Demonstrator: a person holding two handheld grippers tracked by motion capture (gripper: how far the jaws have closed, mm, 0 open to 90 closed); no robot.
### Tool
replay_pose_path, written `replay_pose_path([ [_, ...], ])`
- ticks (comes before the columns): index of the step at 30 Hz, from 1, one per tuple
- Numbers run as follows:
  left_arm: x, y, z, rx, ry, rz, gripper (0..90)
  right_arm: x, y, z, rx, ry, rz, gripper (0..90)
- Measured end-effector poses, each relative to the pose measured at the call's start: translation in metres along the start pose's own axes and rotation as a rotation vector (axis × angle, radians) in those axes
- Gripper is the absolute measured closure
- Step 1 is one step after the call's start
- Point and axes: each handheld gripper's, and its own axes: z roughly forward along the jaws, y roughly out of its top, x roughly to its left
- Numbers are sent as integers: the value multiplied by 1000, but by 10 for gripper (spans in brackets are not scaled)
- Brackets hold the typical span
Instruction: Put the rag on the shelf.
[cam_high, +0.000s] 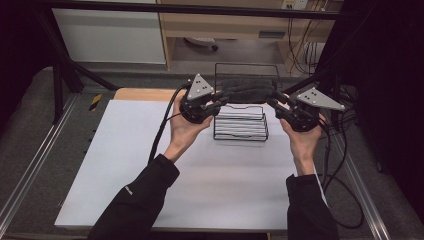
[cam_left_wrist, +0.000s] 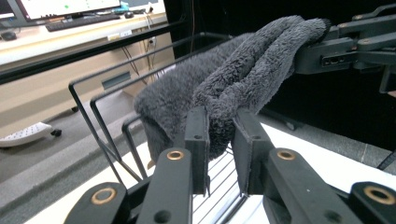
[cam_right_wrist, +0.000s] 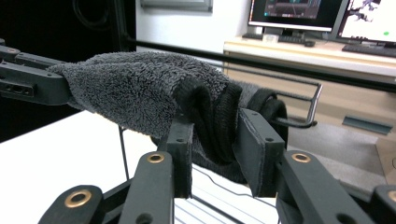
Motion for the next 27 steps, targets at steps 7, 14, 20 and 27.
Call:
replay_pose_path([
  [7,-1,-6,2,35,-1,-2,745,2,-1,-4,65,-5,-1,629],
  [14,-4,-15,7,76,-2,-3,714,3,-5,-7,136,0,11,594],
  [20,-4,-23,12,104,-2,-13,687,3,-13,-7,171,3,20,562],
  [27,-3,-34,21,146,5,-26,652,0,-31,-1,188,-9,46,492],
])
